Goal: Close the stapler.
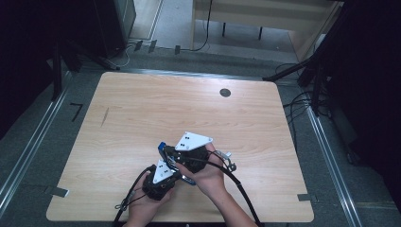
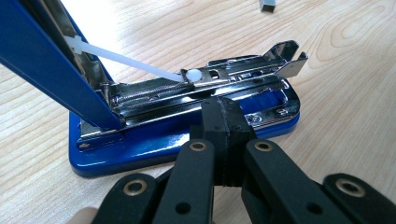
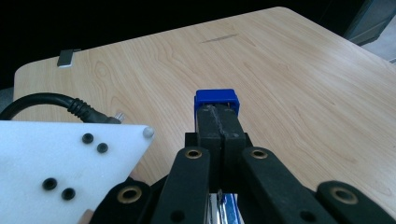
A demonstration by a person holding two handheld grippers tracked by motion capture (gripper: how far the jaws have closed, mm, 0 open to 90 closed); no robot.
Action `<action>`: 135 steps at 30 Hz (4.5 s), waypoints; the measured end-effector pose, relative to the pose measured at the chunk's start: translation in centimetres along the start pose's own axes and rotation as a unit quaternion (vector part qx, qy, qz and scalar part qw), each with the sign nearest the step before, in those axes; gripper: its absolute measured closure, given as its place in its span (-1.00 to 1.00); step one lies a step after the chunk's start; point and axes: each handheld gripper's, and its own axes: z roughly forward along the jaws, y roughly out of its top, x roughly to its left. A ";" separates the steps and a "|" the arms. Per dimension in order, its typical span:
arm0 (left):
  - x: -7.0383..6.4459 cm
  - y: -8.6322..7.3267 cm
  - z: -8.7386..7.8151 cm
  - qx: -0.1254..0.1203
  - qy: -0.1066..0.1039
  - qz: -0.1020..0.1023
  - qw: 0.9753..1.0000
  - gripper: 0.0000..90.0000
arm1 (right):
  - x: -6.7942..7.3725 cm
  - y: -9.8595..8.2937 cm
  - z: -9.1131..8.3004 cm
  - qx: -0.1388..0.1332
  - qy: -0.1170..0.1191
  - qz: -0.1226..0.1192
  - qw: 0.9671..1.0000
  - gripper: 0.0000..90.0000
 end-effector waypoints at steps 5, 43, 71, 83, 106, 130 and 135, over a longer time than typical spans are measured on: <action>0.0 0.0 0.0 -0.001 0.001 0.000 1.000 1.00 | -0.1 0.1 0.4 -0.002 0.003 0.000 1.000 1.00; 0.0 0.0 0.0 0.002 -0.001 0.003 1.000 1.00 | -0.8 -1.0 5.4 0.049 0.025 0.008 0.998 1.00; 0.1 0.0 0.0 0.003 -0.004 0.001 1.000 1.00 | -1.3 -1.7 8.4 0.124 0.036 0.010 0.992 1.00; 0.0 0.0 0.0 0.001 -0.002 0.002 1.000 1.00 | -2.0 -1.8 3.6 0.085 0.001 0.025 0.996 1.00; -0.1 0.0 0.0 0.002 0.002 0.006 1.000 1.00 | -6.9 -9.5 -4.7 0.082 -0.094 0.098 0.987 1.00; -0.1 0.0 0.0 0.002 0.002 0.007 1.000 1.00 | -8.9 -12.4 -4.5 0.115 -0.115 0.128 0.978 1.00; -0.1 0.0 0.0 0.002 0.002 0.007 1.000 1.00 | -8.8 -12.9 -4.9 0.118 -0.114 0.128 0.978 1.00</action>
